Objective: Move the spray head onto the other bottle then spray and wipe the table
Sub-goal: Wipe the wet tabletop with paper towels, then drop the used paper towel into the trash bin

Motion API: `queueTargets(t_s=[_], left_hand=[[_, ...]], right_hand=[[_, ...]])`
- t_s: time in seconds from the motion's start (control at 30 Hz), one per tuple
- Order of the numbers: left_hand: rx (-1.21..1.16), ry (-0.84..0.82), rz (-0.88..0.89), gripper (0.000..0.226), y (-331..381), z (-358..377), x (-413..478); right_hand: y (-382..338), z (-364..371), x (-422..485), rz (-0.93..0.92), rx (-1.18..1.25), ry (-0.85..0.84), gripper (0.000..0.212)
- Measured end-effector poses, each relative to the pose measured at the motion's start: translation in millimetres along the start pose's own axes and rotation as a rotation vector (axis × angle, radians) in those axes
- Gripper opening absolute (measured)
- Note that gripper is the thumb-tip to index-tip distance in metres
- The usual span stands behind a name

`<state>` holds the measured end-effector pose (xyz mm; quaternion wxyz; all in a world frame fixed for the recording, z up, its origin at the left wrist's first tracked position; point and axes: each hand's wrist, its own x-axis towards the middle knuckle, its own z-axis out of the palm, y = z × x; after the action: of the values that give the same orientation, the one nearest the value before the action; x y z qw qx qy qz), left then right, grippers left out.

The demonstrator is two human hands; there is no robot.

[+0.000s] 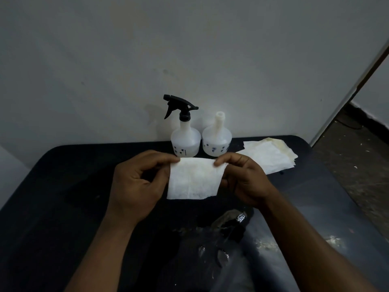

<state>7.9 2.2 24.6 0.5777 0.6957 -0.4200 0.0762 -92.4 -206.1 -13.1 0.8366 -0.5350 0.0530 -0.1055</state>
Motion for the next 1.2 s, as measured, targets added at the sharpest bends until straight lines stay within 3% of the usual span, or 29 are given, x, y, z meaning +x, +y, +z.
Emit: queueTargets(t_s=[0.13, 0.3, 0.37, 0.5, 0.63, 0.73, 0.87, 1.0, 1.2], left_hand=[[0.023, -0.037, 0.032, 0.022, 1.3, -0.9, 0.2], [0.013, -0.129, 0.002, 0.026, 1.5, -0.5, -0.8], [-0.011, -0.148, -0.021, 0.026, 0.4, 0.1, -2.4], [-0.020, -0.072, -0.039, 0.009, -1.6, 5.1, -3.5], [0.052, 0.031, -0.094, 0.019, -8.1, 15.5, -2.6], [0.133, 0.032, -0.104, 0.032, -14.4, 16.6, -3.4], [0.142, -0.031, -0.176, 0.033, -16.1, 14.2, -4.9], [0.114, -0.133, -0.238, 0.044, -18.4, 12.1, -5.1], [0.115, -0.127, -0.248, 0.022, -20.3, 12.2, -2.4]], right_hand=[[-2.7, -3.3, -1.5, 0.058, 0.058, -0.085, 0.038], [-1.9, -2.9, 0.0, 0.003, -0.061, -0.012, 0.014], [-2.2, -4.0, 2.3, -0.028, -0.134, 0.030, 0.016], [-3.4, -11.1, 6.9, -0.015, -0.155, 0.056, 0.043], [-11.2, -21.8, 16.9, 0.042, -0.254, 0.059, 0.037], [-25.8, -30.6, 38.1, 0.039, -0.457, 0.224, 0.031], [-42.3, -49.5, 85.7, -0.088, -0.994, 0.613, 0.051], [-33.2, -71.7, 117.9, 0.171, -1.239, 0.557, 0.093], [-19.4, -78.7, 131.2, 0.044, -1.285, 0.517, 0.074]])
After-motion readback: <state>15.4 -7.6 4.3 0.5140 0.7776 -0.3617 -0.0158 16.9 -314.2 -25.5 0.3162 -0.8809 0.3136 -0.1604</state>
